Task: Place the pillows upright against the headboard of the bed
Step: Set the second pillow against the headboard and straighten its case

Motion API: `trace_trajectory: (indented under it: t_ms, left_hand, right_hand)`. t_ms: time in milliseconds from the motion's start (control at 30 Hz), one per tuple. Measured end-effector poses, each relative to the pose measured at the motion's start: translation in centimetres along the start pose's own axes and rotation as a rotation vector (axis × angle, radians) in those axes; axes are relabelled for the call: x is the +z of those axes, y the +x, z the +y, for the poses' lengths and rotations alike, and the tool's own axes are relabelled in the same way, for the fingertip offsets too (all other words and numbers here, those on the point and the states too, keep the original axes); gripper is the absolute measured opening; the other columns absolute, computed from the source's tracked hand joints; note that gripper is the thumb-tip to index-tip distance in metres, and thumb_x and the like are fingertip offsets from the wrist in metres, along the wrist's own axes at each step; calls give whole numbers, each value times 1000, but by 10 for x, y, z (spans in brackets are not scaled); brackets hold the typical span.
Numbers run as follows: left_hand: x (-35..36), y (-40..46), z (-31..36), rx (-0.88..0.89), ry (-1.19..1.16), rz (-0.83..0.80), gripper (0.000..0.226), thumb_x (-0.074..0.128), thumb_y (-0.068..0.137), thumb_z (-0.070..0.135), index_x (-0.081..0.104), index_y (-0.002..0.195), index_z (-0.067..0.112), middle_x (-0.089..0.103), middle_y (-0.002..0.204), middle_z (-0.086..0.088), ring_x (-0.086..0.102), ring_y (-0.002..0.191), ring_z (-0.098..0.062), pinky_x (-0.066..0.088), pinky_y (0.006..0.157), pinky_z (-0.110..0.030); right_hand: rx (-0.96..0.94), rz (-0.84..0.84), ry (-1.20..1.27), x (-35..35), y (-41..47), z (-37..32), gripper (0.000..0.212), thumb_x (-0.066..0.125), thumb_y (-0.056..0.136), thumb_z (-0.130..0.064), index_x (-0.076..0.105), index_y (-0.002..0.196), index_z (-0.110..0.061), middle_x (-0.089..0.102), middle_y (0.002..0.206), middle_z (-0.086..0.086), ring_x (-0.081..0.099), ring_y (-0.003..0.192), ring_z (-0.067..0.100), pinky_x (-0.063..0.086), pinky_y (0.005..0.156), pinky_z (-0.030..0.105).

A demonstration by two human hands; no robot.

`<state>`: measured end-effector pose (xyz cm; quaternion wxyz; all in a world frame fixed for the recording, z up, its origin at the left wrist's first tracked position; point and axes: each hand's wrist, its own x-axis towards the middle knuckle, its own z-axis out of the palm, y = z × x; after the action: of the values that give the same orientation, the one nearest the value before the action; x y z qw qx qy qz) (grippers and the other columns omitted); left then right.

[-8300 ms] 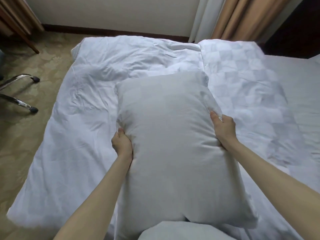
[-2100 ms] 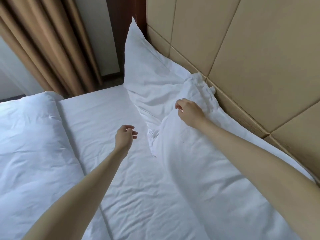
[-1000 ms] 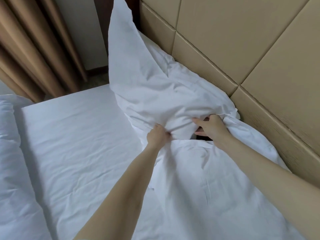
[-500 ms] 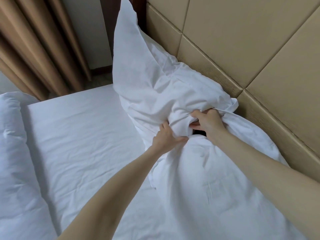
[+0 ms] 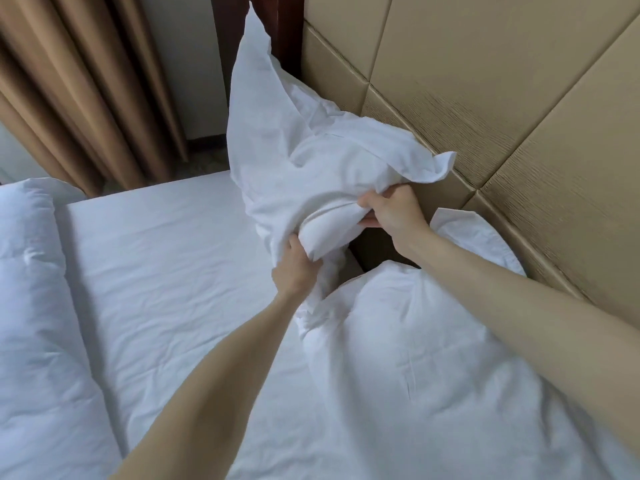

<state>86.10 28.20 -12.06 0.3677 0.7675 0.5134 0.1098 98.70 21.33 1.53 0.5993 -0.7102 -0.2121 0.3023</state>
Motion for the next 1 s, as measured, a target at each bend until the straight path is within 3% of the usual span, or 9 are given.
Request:
trace_trajectory:
  t_ms: [167, 300, 400, 533, 633, 733, 833, 933, 1000]
  left_hand:
    - [-94, 61, 33, 499, 585, 244, 34, 43, 95, 14, 47, 127, 7, 61, 115, -17, 65, 96, -39, 44, 69, -41]
    - [-135, 58, 50, 499, 767, 425, 31, 58, 86, 15, 55, 116, 10, 64, 103, -8, 69, 82, -35, 38, 53, -35]
    - [-84, 12, 11, 407, 434, -23, 48, 48, 94, 18, 34, 139, 11, 46, 138, -15, 57, 113, -40, 48, 78, -46]
    - [-26, -39, -39, 346, 453, -722, 59, 45, 95, 21, 24, 149, 30, 41, 148, -8, 44, 131, -30, 38, 105, -42]
    - [-22, -37, -49, 217, 238, -516, 47, 37, 92, 14, 48, 135, 29, 57, 133, -9, 54, 119, -32, 45, 98, -41]
    - [-39, -27, -48, 84, 74, -333, 38, 37, 90, 13, 60, 118, 23, 66, 117, -12, 60, 108, -34, 49, 94, -42]
    - [-60, -22, -51, -10, -155, -237, 34, 36, 86, 7, 63, 104, 18, 73, 99, -7, 67, 90, -27, 54, 80, -39]
    - [-75, -19, -59, -49, -298, -157, 34, 34, 86, 5, 63, 100, 16, 71, 83, -1, 66, 71, -17, 51, 67, -34]
    - [-85, -20, -64, -75, -376, -118, 33, 34, 86, 5, 63, 98, 16, 68, 77, 3, 65, 68, -15, 51, 67, -33]
  right_hand:
    - [-25, 96, -5, -9, 4, -23, 13, 60, 82, -4, 61, 74, -15, 64, 82, 5, 67, 66, 18, 58, 62, 25]
    - [-215, 113, -151, -8, 18, -57, 12, 62, 80, -11, 62, 69, -16, 63, 71, -6, 62, 54, -2, 51, 66, 21]
    - [-235, 26, -523, -11, 11, -52, 19, 61, 80, -13, 62, 68, 2, 64, 68, 10, 63, 61, 10, 46, 62, 25]
    - [212, -384, -1125, -28, -16, -32, 37, 50, 79, -17, 59, 44, -7, 66, 51, 15, 59, 52, 27, 47, 49, 26]
    - [-254, 85, -1029, -29, -9, -26, 37, 50, 73, -17, 32, 42, -18, 39, 41, 3, 39, 52, 30, 30, 45, 32]
    - [-537, 218, -1284, -27, 16, -27, 13, 54, 79, -19, 53, 68, -12, 55, 75, 14, 50, 79, 36, 38, 64, 38]
    - [-354, 38, -1711, -24, 46, -19, 52, 60, 83, -39, 49, 118, -1, 55, 122, 20, 48, 116, 36, 36, 97, 44]
    - [-73, 0, -1612, -5, 64, -7, 93, 67, 76, -50, 25, 140, 3, 48, 136, 21, 45, 126, 36, 36, 98, 44]
    - [45, -40, -1533, 8, 70, 2, 82, 67, 79, -36, 26, 138, 3, 52, 133, 19, 50, 122, 37, 40, 90, 41]
